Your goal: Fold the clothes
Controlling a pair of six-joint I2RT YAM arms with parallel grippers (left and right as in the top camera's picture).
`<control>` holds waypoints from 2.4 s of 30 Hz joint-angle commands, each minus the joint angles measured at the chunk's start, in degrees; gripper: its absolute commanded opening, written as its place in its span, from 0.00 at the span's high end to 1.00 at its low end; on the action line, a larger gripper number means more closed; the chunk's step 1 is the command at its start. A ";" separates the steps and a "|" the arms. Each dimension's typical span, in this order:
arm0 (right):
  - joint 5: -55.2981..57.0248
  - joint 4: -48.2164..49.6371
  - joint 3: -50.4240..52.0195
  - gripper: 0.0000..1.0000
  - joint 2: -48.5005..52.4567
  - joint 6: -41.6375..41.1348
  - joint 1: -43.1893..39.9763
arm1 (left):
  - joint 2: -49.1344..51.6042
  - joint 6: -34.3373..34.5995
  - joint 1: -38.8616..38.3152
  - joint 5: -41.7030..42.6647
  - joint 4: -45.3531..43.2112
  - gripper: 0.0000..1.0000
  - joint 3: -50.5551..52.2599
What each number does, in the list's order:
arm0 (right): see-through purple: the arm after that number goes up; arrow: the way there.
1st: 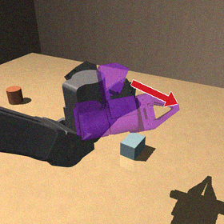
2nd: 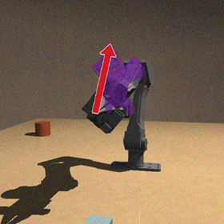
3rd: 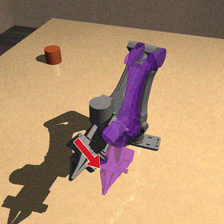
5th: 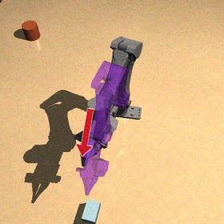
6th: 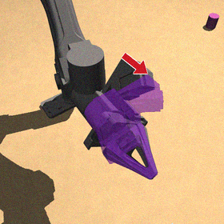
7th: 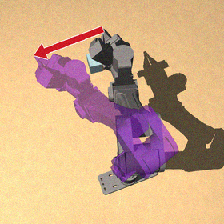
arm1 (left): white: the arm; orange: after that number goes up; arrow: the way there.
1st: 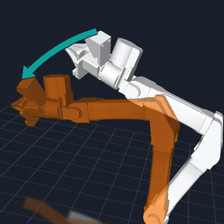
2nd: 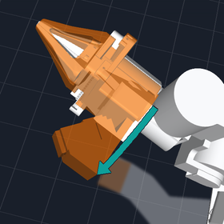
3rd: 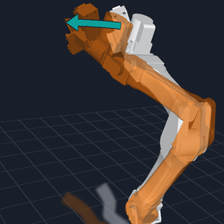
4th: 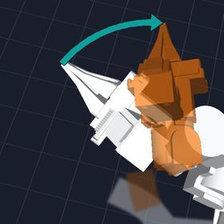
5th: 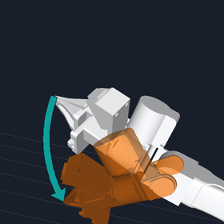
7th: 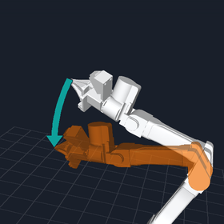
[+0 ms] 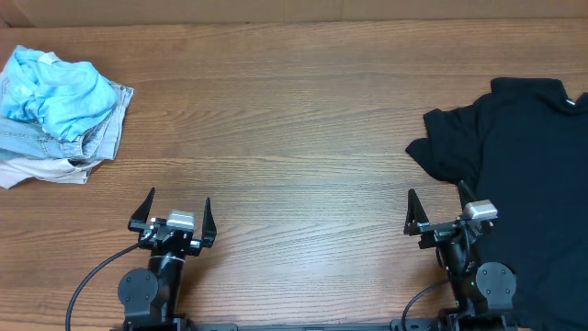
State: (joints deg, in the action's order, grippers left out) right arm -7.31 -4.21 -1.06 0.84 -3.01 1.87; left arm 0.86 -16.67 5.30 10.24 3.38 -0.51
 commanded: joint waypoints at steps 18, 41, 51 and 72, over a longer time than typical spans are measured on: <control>-0.31 0.28 0.61 0.00 -0.66 -0.44 0.02 | -0.55 0.17 0.31 -0.55 0.02 0.00 0.24; -0.94 0.50 0.61 0.00 -0.66 -0.46 0.04 | -0.55 8.09 0.31 1.86 -0.07 0.00 0.20; -9.53 -0.83 -4.90 0.00 -0.39 -7.43 0.04 | -0.55 18.84 0.31 6.60 -4.66 0.00 -3.43; -7.76 -51.93 -67.01 0.00 65.24 -5.75 -0.02 | 51.56 19.69 0.31 8.09 45.05 0.00 -64.19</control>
State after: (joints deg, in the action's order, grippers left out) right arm -16.16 -54.85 -62.04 59.96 -8.99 1.87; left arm 44.58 1.89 5.30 14.44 43.68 -56.38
